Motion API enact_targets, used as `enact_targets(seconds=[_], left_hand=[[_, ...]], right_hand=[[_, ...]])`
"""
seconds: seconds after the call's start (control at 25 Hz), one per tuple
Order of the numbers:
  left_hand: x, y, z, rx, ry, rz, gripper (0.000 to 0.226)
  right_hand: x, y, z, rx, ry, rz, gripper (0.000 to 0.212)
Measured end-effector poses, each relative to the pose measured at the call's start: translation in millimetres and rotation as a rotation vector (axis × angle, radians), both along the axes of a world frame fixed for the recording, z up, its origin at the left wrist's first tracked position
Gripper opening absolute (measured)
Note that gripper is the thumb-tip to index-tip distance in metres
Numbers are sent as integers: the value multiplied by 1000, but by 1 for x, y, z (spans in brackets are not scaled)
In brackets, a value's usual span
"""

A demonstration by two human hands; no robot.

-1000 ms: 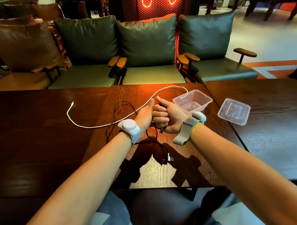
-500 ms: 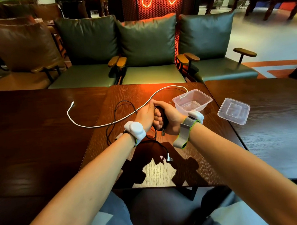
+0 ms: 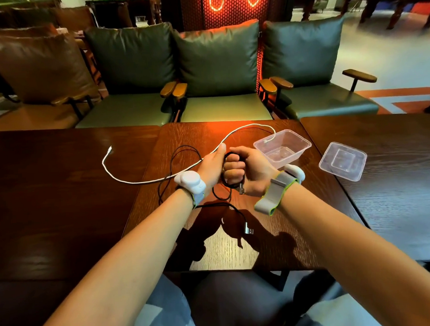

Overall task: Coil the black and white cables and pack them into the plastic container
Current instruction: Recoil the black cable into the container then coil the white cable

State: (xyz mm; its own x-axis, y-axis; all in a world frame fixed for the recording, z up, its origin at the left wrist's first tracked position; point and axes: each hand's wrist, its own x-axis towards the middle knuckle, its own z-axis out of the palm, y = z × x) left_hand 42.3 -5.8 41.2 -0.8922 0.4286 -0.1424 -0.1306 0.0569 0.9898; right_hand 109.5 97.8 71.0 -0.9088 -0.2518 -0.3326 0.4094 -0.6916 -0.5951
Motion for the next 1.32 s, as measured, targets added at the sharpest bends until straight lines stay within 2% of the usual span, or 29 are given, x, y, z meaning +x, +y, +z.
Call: enact_targets(seconds=[0.04, 0.08, 0.16, 0.24, 0.28, 0.36, 0.4, 0.48, 0.52, 0.56, 0.64, 0.72, 0.84, 0.92, 1.04, 1.12, 1.16, 1.24, 1.32], left_hand=[[-1, 2, -2, 62, -115, 12, 52], [-2, 5, -4, 40, -135, 27, 54], [-1, 5, -12, -107, -68, -31, 55], [5, -2, -20, -258, 11, -212, 43], [10, -6, -20, -354, 114, -319, 38], [18, -9, -10, -574, 388, -514, 33], [18, -8, -2, -686, 526, -581, 30], [15, -5, 15, -873, 781, -602, 24], [12, -5, 23, -942, 875, -565, 28], [9, -7, 29, -1002, 945, -519, 33], [5, -16, 34, -1039, 1023, -448, 37], [3, -27, 35, -963, 1036, -384, 33], [1, -31, 31, -736, 1103, -205, 26], [0, -27, 25, -559, 1043, -114, 24], [1, -19, 18, -257, 703, -100, 39], [5, -15, 7, -257, 679, -114, 37], [7, -13, 2, -261, 688, -105, 35], [5, -11, -6, -240, 618, -83, 35], [1, -10, -9, -212, 500, -95, 35]], right_hand=[[5, 1, 1, -114, 33, 26, 37], [6, 2, 2, -188, 60, -5, 37], [2, 2, 5, -280, 87, -198, 36], [-8, 1, 9, -242, 100, -458, 33], [-12, 1, 10, -164, 102, -555, 33], [-15, 1, 8, 194, 114, -685, 32], [-15, 0, 4, 489, 134, -706, 30], [-12, -1, -7, 1169, 199, -588, 20], [-11, 1, -11, 1392, 229, -470, 18], [-10, 4, -13, 1493, 229, -348, 19], [-10, 11, -11, 1455, 177, -169, 26], [-7, 14, -10, 1293, 134, -16, 38], [2, 18, -6, 903, 36, 238, 61], [6, 19, -3, 596, 50, 357, 63], [8, 14, 1, 202, 114, 276, 53], [8, 13, 0, -24, 107, 127, 48], [7, 12, -2, -73, 90, 65, 45], [5, 11, -4, -17, 66, -12, 42], [3, 10, -4, 145, 60, -54, 40]])
